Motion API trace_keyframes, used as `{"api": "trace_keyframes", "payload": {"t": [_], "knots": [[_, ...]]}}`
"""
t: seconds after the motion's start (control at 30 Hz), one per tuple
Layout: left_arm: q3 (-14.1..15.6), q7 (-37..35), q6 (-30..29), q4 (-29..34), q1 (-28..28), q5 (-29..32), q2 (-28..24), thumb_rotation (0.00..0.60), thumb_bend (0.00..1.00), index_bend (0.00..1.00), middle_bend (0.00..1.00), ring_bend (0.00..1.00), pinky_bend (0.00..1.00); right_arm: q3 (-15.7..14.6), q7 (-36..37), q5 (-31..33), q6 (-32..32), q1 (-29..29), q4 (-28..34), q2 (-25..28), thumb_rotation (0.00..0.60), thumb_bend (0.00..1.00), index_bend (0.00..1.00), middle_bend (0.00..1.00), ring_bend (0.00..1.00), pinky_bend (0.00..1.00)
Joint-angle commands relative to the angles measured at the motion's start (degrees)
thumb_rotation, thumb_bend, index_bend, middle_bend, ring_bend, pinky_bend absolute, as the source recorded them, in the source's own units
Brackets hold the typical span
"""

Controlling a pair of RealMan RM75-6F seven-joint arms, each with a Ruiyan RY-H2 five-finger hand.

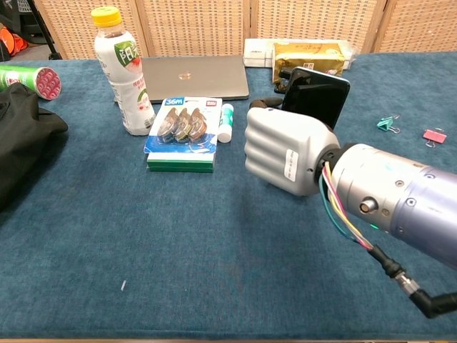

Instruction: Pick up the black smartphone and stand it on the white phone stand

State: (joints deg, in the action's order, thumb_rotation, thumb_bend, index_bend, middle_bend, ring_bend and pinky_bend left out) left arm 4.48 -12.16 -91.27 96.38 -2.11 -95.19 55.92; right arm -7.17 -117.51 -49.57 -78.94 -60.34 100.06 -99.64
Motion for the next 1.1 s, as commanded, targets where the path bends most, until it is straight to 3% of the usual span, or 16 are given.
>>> {"api": "trace_keyframes", "payload": {"t": [0.03, 0.23, 0.77, 1.1], "knots": [[0.0, 0.0, 0.1, 0.0, 0.0, 0.0, 0.0, 0.600, 0.00, 0.00, 0.00, 0.00, 0.00, -0.1, -0.1, -0.5, -0.7, 0.2, -0.2, -0.2, 0.600, 0.25, 0.44, 0.30, 0.37, 0.36], [0.0, 0.1, 0.1, 0.0, 0.0, 0.0, 0.0, 0.600, 0.00, 0.00, 0.00, 0.00, 0.00, -0.4, -0.6, -1.5, -1.8, 0.6, 0.0, -0.6, 0.600, 0.14, 0.29, 0.23, 0.33, 0.36], [0.1, 0.0, 0.1, 0.0, 0.1, -0.2, -0.1, 0.600, 0.00, 0.00, 0.00, 0.00, 0.00, -0.6, -2.4, -4.0, -5.4, 2.4, 1.9, -1.4, 0.600, 0.05, 0.23, 0.15, 0.27, 0.36], [0.2, 0.1, 0.0, 0.0, 0.0, -0.3, 0.0, 0.600, 0.00, 0.00, 0.00, 0.00, 0.00, -0.7, -0.2, -7.9, -7.2, 3.1, 10.0, 4.8, 0.600, 0.05, 0.23, 0.14, 0.26, 0.36]]}}
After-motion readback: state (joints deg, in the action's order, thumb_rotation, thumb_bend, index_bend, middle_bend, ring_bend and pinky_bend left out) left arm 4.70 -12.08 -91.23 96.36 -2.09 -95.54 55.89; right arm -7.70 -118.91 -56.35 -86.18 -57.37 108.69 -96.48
